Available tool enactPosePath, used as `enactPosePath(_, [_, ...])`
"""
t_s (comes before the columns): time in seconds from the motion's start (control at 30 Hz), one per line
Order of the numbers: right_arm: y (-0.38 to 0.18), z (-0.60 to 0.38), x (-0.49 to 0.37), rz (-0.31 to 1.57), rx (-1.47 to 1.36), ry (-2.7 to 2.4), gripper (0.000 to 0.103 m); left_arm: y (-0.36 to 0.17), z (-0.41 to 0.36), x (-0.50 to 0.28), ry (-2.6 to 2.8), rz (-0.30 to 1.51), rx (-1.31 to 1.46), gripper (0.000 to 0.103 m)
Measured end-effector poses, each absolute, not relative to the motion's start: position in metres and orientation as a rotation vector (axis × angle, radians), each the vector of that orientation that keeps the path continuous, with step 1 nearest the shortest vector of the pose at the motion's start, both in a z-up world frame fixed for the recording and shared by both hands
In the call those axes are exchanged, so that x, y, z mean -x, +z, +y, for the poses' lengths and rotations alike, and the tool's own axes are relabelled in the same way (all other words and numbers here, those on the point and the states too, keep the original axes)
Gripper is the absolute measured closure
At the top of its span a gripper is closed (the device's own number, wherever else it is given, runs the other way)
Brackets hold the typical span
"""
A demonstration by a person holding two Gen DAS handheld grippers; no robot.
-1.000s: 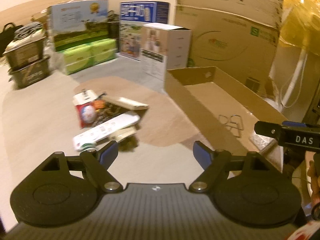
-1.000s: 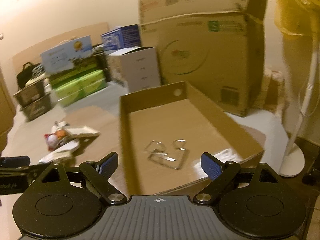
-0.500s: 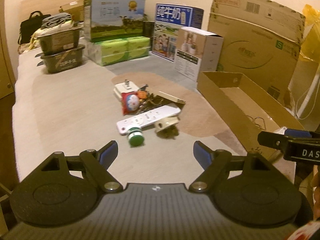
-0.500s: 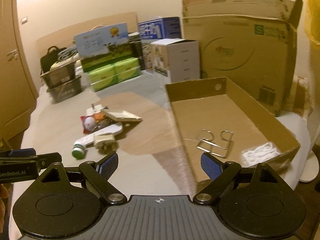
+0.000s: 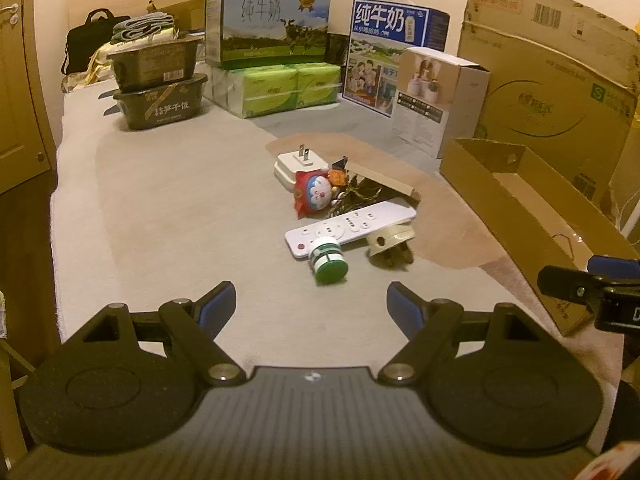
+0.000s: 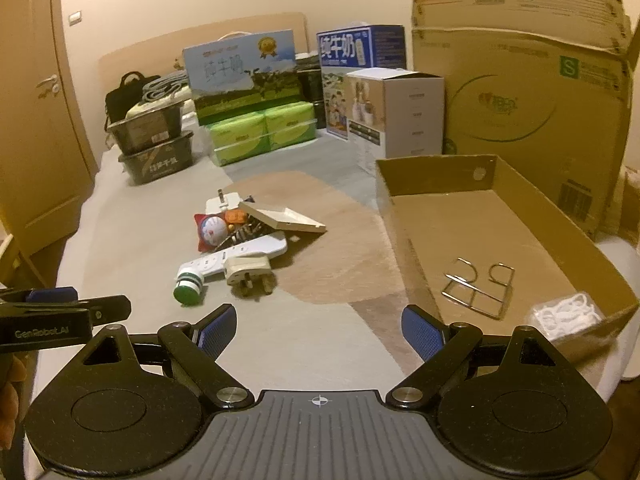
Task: Organize rigid objects
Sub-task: 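Move both tools back toward the remaining items, then grasp the green-and-white cylinder with the left tool while the right tool grasps the white plug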
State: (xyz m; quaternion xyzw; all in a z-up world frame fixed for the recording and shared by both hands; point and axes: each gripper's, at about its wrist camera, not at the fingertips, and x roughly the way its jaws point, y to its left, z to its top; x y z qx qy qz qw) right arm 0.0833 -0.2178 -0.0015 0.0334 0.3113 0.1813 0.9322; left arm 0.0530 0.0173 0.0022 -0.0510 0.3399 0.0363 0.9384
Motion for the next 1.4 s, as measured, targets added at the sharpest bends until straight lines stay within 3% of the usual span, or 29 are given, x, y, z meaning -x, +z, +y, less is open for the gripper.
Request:
enactPosePath(0.43, [-0.028,-0.192,-0.119,0.679,-0.033,0.428,0.014,-0.027,0.024,-0.094,0.059,0.726,0.079,0.025])
enactPosePath(0.57, [-0.035,-0.189,-0.13,0.695,-0.031,0.431,0.014,-0.038,0.023,-0.112,0.038,0.743,0.07,0.033])
enactPosePath(0.73, [-0.046,-0.184,-0.147,0.708,-0.016,0.439,0.014,-0.05,0.021,-0.131,0.016,0.754,0.077,0.036])
enactPosePath(0.87, [-0.053,-0.179,-0.159,0.706,-0.002,0.452,0.014,-0.057,0.02,-0.144,0.001,0.763,0.094,0.046])
enactPosePath(1.1, [-0.064,-0.175,-0.176,0.716,-0.004,0.465,0.014,-0.065,0.019,-0.157,-0.002,0.783,0.079,0.073])
enactPosePath(1.4, [-0.071,-0.157,-0.186,0.709,-0.01,0.547,0.014,-0.062,0.039,-0.143,0.01,0.793,0.097,0.076])
